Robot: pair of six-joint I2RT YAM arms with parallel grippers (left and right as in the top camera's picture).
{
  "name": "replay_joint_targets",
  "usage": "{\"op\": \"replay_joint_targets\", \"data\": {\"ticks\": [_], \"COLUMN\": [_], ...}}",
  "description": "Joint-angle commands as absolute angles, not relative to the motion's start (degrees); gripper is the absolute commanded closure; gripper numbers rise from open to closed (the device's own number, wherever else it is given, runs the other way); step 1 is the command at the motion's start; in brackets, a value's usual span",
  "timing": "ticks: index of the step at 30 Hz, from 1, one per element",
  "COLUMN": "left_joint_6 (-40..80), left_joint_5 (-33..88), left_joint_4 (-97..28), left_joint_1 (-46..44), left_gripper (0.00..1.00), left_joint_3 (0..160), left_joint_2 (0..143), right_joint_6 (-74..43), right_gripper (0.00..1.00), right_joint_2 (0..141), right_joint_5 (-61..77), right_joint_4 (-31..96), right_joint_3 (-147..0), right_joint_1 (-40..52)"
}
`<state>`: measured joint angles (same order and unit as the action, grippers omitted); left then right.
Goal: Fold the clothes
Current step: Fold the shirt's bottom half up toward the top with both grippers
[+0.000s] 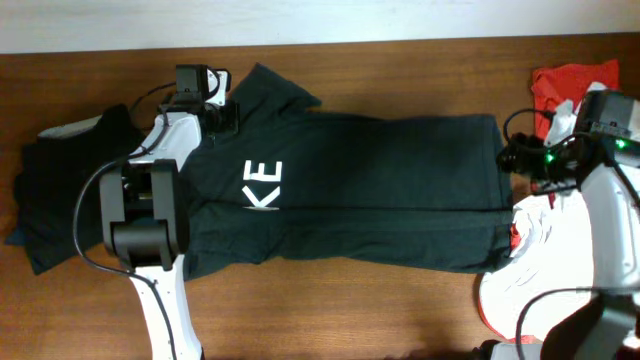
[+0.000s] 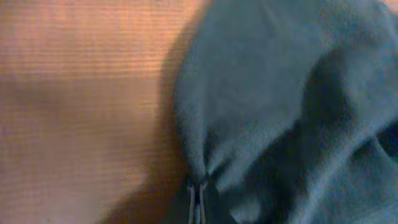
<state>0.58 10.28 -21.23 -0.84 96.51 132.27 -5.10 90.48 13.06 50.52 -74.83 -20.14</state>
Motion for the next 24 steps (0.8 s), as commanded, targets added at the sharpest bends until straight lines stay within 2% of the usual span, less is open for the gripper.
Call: {"op": "replay_joint_targets", "data": {"ticks": [1, 4, 5, 9, 14, 19, 20, 21, 23, 24], "left_joint_6": [3.88, 3.86, 3.88, 3.88, 3.86, 3.86, 3.86, 3.88, 3.88, 3.86], "left_joint_5": [10.31, 10.26, 10.26, 10.24, 10.26, 10.26, 10.26, 10.26, 10.28, 10.28], "left_joint_4": [-27.31, -35.9, -37.45, -42.68, -43.83, -43.79, -43.79, -43.79, -43.86, -43.99], "left_joint_1": [-0.97, -0.97, -0.97, -0.97, -0.97, -0.97, -0.97, -0.97, -0.97, -0.97], "left_gripper": [0.99, 0.99, 0.99, 0.99, 0.99, 0.99, 0.99, 0.99, 0.99, 0.99], "left_joint_3": [97.58, 97.56, 97.56, 97.54, 97.32, 96.47, 96.47, 96.47, 96.47, 96.47], "left_joint_2": [124.75, 124.44, 124.44, 124.57, 124.7, 124.75, 124.75, 124.75, 124.75, 124.75], "right_joint_6": [-4.69, -4.71, -4.69, -4.89, -7.99, -7.97, -7.97, -7.97, -7.99, -7.99], "right_gripper": [0.17, 0.15, 0.12, 0.11, 0.11, 0.12, 0.21, 0.4, 0.72, 0.82], "right_joint_2": [97.47, 104.71, 106.91, 114.93, 122.17, 125.16, 125.45, 125.67, 125.75, 125.75], "right_joint_5": [13.34, 13.37, 13.37, 12.6, 5.65, 5.76, 5.78, 5.74, 5.74, 5.72], "right_joint_4": [44.34, 31.66, 27.35, 10.41, -1.02, -4.75, -4.36, -3.95, -3.9, -3.9], "right_joint_3": [-74.78, -74.78, -74.78, -74.78, -74.81, -74.81, -74.81, -74.81, -74.81, -74.81], "right_joint_1": [-19.88, -19.64, -19.09, -15.07, -14.52, -13.74, -13.41, -12.97, -12.75, -12.75]}}
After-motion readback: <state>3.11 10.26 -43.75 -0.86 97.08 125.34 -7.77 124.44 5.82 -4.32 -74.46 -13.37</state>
